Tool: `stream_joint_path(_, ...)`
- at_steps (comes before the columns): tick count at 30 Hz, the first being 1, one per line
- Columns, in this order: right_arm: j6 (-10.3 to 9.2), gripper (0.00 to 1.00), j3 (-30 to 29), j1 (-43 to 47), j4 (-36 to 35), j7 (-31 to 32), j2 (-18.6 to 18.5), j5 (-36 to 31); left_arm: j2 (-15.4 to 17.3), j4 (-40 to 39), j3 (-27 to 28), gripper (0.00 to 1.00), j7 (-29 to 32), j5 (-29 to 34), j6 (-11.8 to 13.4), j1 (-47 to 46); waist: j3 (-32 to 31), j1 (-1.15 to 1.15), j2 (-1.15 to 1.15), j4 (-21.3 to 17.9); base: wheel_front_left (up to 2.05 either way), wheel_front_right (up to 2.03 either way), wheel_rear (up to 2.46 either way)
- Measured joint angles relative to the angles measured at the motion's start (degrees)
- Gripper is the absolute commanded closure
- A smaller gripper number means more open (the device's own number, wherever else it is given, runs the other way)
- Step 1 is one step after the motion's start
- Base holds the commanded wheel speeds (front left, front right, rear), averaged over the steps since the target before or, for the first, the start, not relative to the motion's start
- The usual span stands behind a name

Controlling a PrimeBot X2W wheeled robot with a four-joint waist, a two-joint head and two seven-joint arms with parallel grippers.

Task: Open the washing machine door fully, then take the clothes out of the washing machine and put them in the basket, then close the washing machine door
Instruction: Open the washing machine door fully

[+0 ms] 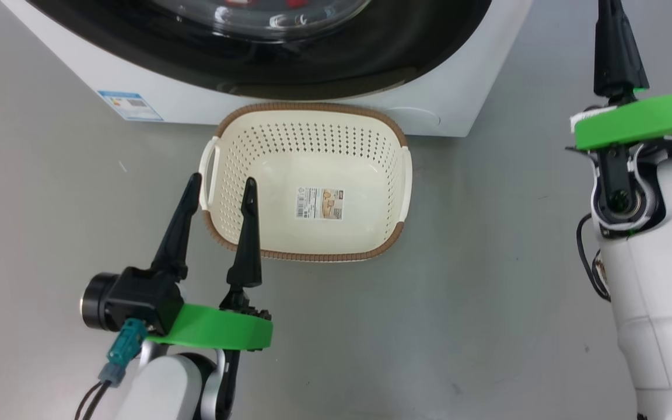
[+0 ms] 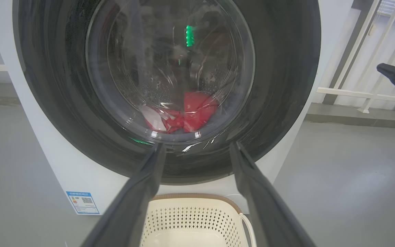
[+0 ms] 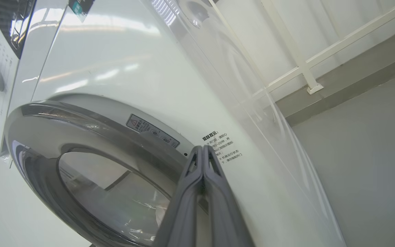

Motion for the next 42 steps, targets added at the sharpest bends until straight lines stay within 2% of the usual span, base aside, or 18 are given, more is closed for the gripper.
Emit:
stream_joint_path(11, -0.01, 1.0, 0.2, -8.0, 3.0, 8.8, -0.2, 15.2, 0.2, -1.9, -0.5, 0.0, 0.0, 0.7, 0.4, -0.5, 3.4, 0.0, 0.0, 0.6, 0.0, 0.0, 0.0)
stream_joint_path(18, -0.01, 1.0, -1.5, -12.7, 4.8, 16.0, -0.2, 21.8, 0.2, -2.2, -1.0, 0.0, 0.0, 0.9, 0.5, -0.7, 5.2, 0.0, 0.0, 1.3, 0.0, 0.0, 0.0)
stream_joint_path(32, -0.01, 1.0, -4.1, -21.3, 12.6, 29.5, -0.5, 25.6, 0.4, -2.4, -1.4, 0.0, 0.0, 0.9, 1.0, -1.7, 7.4, 0.0, 0.0, 2.5, 0.0, 0.0, 0.0)
stream_joint_path(42, -0.01, 1.0, -4.9, -27.8, 18.8, 32.1, -0.6, 24.7, 0.4, -2.5, -1.8, 0.0, -0.1, 0.9, 1.2, -2.7, 9.0, 0.0, 0.0, 3.8, 0.0, 0.0, 0.0)
